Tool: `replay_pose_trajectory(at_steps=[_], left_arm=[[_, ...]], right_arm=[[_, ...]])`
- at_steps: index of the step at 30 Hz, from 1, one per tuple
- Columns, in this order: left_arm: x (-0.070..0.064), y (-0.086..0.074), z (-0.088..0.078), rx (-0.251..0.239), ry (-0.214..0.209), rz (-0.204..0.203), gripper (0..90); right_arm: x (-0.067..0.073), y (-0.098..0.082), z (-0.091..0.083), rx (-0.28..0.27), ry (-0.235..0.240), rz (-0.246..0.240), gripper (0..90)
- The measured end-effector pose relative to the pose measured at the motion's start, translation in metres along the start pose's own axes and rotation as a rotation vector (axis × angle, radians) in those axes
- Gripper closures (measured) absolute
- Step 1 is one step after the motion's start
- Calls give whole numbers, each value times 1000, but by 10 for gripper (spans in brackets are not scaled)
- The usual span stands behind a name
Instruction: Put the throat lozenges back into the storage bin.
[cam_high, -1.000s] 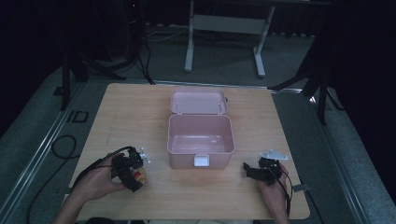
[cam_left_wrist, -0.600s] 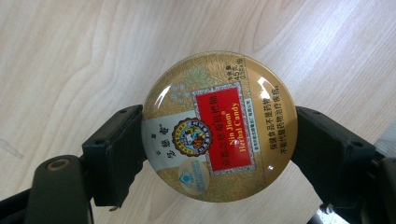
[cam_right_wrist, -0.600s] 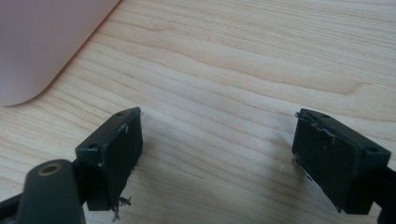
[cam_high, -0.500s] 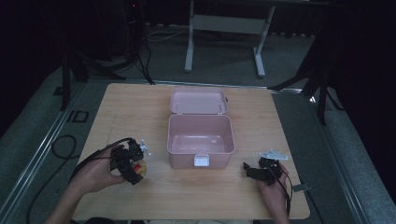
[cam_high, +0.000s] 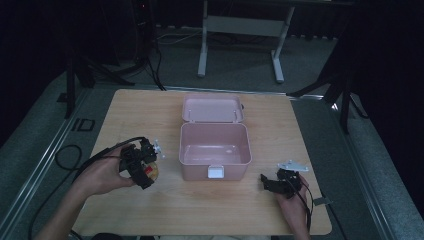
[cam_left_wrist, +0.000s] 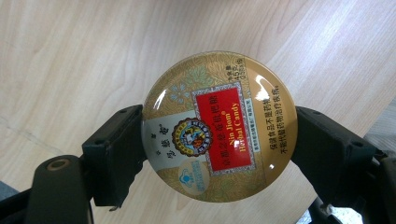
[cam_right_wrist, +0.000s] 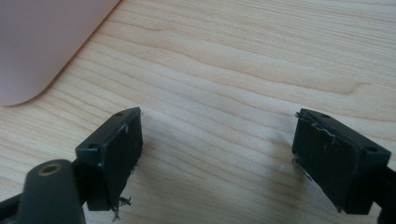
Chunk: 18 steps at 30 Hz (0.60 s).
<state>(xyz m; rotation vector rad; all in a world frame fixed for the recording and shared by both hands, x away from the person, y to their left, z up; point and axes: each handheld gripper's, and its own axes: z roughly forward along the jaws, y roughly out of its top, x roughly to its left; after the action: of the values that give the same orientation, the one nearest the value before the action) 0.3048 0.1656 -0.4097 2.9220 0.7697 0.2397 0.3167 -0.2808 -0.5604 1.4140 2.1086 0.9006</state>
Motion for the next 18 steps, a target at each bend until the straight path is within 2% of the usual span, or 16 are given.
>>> replay_pose_trajectory(at_steps=[3,9,14,18], left_arm=[[3,5,-6,1,-2,27,209],[5,15,-14,2,14,47,210],[7,23,-23,-18,-5,73,210],[9,28,-28,-14,8,90,209]], right_arm=[[0,0,0,0,0,1,159],[0,0,0,0,0,4,159],[0,0,0,0,1,1,159],[0,0,0,0,1,1,160]])
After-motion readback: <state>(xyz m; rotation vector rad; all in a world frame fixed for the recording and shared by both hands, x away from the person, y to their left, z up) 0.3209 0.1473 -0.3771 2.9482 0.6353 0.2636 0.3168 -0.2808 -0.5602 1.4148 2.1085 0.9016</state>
